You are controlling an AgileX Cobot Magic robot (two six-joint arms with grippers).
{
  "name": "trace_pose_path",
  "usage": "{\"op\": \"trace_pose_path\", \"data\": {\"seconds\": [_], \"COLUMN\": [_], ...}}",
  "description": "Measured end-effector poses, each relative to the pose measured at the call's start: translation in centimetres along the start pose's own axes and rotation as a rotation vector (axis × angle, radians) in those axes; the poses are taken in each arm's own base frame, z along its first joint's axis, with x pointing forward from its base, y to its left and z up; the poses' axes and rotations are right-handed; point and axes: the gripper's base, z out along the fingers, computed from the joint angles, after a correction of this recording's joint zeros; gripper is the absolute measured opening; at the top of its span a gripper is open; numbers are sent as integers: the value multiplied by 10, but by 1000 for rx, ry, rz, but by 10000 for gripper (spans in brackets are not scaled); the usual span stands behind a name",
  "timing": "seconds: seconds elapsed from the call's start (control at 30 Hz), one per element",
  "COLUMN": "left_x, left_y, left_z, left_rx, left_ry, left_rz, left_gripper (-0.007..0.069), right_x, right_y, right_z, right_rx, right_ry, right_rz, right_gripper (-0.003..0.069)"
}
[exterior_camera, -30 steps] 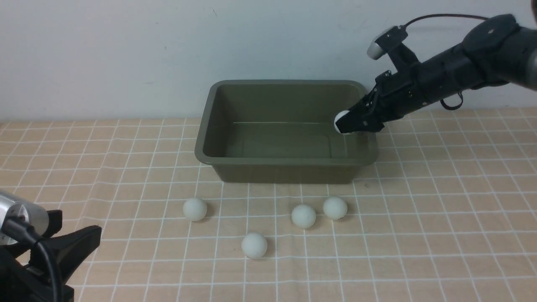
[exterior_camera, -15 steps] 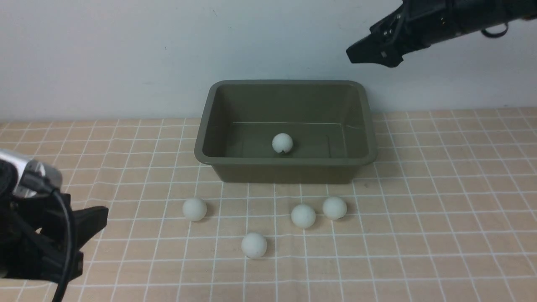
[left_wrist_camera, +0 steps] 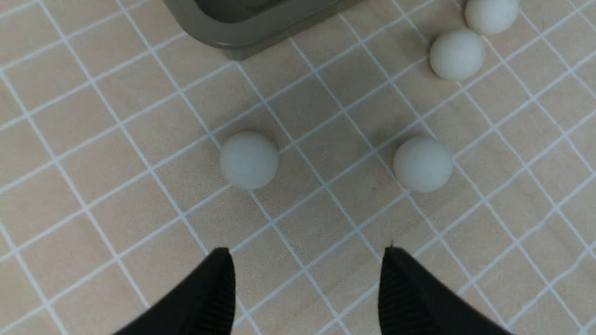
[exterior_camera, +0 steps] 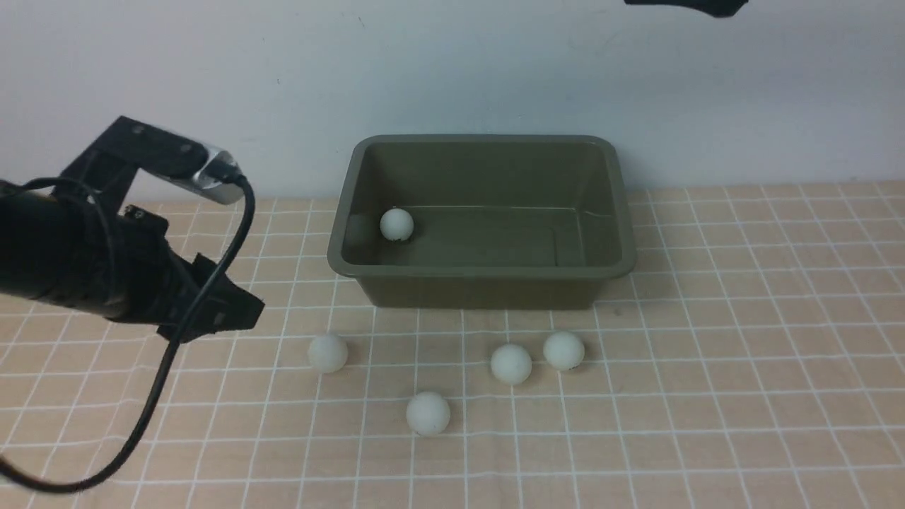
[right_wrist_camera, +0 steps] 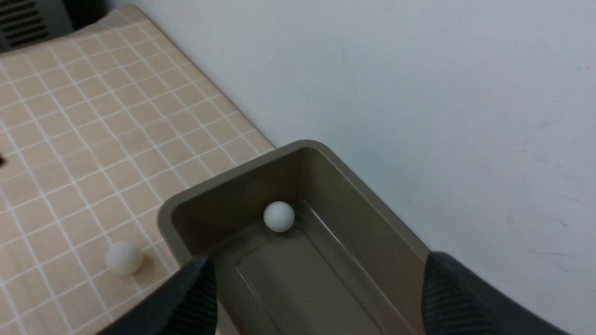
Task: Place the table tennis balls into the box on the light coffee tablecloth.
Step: 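Reach for and grasp a ping pong ball on the table beside the basket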
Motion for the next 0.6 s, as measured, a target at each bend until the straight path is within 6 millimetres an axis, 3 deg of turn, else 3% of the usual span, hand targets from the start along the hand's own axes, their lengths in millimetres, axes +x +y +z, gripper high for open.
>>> {"op": "trace_pose_path", "data": {"seconds": [0.3,0.6], "left_x": [-10,-16], "left_y": [40,38], "left_z": [74,128], "left_rx": [84,97], "left_ry": [123,179], "left_rz": [-77,-32], "left_gripper": [375,375], "right_x": [-10,-11], "right_y": [23,25], "right_z": [-1,0], "right_rx": [-60,-67], "right_ry": [-14,-15], "right_rz": [-30,-33], "right_gripper": [536,536]}}
